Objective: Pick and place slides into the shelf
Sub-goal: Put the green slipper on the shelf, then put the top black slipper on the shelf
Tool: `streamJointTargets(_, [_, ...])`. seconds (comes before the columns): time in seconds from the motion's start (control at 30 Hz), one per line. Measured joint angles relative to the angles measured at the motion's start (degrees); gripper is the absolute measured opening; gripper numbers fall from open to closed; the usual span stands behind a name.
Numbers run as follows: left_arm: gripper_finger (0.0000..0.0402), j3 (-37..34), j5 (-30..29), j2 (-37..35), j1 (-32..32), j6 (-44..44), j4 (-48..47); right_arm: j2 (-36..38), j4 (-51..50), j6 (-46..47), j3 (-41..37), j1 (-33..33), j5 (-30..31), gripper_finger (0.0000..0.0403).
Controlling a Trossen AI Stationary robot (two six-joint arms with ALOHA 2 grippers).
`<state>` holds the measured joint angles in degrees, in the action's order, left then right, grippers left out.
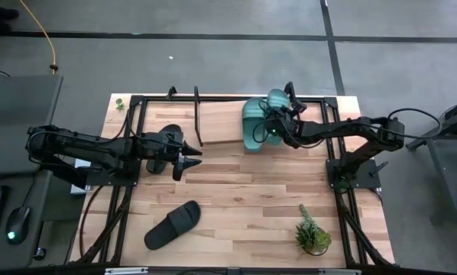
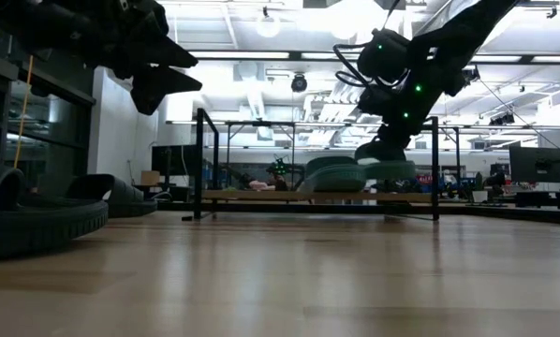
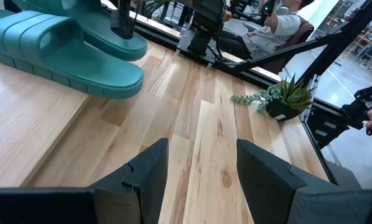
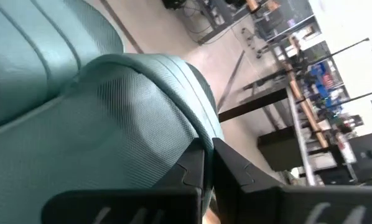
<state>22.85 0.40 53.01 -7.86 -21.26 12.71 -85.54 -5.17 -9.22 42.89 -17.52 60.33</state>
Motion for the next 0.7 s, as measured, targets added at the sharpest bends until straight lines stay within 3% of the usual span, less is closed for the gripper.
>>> streamJointTargets(0.33, [0.0175,0.00,-0.02,0.00,0.00,-0.02,0.00,0.00,-1.26,2.76,0.00,-0.56,-3.70,0.0013])
streamJointTargets(0.7, [0.0175,0.00,-0.02,0.00,0.00,-0.02,0.00,0.00,-1.23,1.77,0.07,-0.48,-5.66,0.0150])
